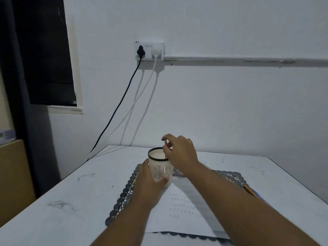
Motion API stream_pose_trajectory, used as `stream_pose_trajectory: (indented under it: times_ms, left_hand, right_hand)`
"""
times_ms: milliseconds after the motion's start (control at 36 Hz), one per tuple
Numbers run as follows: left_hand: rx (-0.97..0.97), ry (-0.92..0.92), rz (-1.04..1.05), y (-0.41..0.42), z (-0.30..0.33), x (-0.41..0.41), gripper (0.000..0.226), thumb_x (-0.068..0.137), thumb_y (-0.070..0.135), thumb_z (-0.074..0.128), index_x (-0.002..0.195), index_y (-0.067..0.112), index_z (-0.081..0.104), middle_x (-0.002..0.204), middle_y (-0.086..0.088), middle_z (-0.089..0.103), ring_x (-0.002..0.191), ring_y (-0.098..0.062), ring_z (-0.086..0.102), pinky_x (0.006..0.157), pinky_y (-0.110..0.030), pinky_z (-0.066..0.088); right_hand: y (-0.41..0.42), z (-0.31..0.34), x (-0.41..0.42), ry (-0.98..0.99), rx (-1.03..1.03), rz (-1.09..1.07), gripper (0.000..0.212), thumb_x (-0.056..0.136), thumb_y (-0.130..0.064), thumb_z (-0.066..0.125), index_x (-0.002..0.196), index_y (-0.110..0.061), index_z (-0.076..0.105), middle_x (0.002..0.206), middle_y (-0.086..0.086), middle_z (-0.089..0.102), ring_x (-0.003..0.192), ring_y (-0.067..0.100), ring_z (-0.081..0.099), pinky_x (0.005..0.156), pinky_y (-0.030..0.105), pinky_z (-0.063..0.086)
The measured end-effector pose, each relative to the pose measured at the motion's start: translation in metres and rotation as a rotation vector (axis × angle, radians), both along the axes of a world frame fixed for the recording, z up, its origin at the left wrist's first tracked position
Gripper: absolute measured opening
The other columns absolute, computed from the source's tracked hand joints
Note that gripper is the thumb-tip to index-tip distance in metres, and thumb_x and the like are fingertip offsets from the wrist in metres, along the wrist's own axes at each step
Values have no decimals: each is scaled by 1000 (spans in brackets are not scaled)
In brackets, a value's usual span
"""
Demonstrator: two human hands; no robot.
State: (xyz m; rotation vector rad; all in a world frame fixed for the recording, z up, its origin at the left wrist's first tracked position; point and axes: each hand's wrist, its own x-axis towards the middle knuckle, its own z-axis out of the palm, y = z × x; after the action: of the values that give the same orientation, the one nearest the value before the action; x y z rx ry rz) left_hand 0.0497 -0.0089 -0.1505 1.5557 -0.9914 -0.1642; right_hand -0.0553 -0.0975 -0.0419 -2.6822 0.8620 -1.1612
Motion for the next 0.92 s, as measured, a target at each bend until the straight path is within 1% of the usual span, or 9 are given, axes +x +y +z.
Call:
stream_pose_trajectory:
  times_ms: [167,278,361,444,583,667,750,806,917]
  left_hand:
    - [9,-13,10,-1,0,3,76,57,33,85,126,31,52,117,9,62,106,-6,62,81,-28,55]
    - [22,-23,19,-1,-2,3,75,59,29,86,125,34,52,117,11,63,109,-8,63,81,-28,54]
    - [56,-40,57,1,1,2,99,53,42,89,140,40,41,129,8,59,122,-17,58,93,-42,56]
    - [125,-168,210,4,9,-6,127,60,48,93,159,26,17,150,-5,41,139,-29,40,111,-54,40]
    - [-194,-503,395,19,23,-19,85,69,29,90,136,13,40,131,-8,47,116,-30,44,94,-53,49]
    - [-296,-669,352,23,30,-27,43,77,25,75,111,17,51,108,0,55,97,-22,48,82,-40,46]
    - [-127,-712,79,26,31,-39,10,87,32,59,83,32,50,74,17,51,69,-5,48,61,-28,38]
    - [94,-791,-27,25,24,-47,25,94,43,53,74,30,46,63,12,52,61,-5,49,53,-28,39]
    - [369,-917,-66,21,12,-54,38,98,49,46,75,20,52,67,4,57,64,-10,54,54,-29,36]
  right_hand:
    - [-2,-3,1,44,129,2,33,104,-33,50,131,-31,69,110,-8,75,120,16,51,107,37,36]
    - [-2,-9,-10,-84,250,87,45,106,-35,49,151,-34,52,126,-10,69,126,15,47,108,40,41]
    - [-5,-20,-24,-195,288,89,46,104,-37,52,150,-35,50,121,-15,64,119,13,53,101,38,46]
    - [-5,-36,-46,-230,316,50,37,102,-31,55,138,-34,54,109,-15,60,94,11,58,87,35,50]
    - [1,-74,-87,-16,419,-13,6,102,-31,51,108,-30,52,84,-8,57,77,11,56,67,36,44]
    - [7,-91,-104,177,393,-56,8,102,-40,49,100,-32,47,81,-7,57,73,13,56,63,34,41]
    - [12,-91,-112,296,323,-66,9,102,-38,50,98,-30,49,87,-10,52,82,13,52,69,33,41]
    - [16,-88,-113,322,296,-66,10,103,-36,50,98,-28,53,93,-8,54,88,13,51,72,31,40]
    - [17,-87,-114,336,282,-68,15,104,-35,51,95,-24,56,95,-4,56,90,17,53,80,33,47]
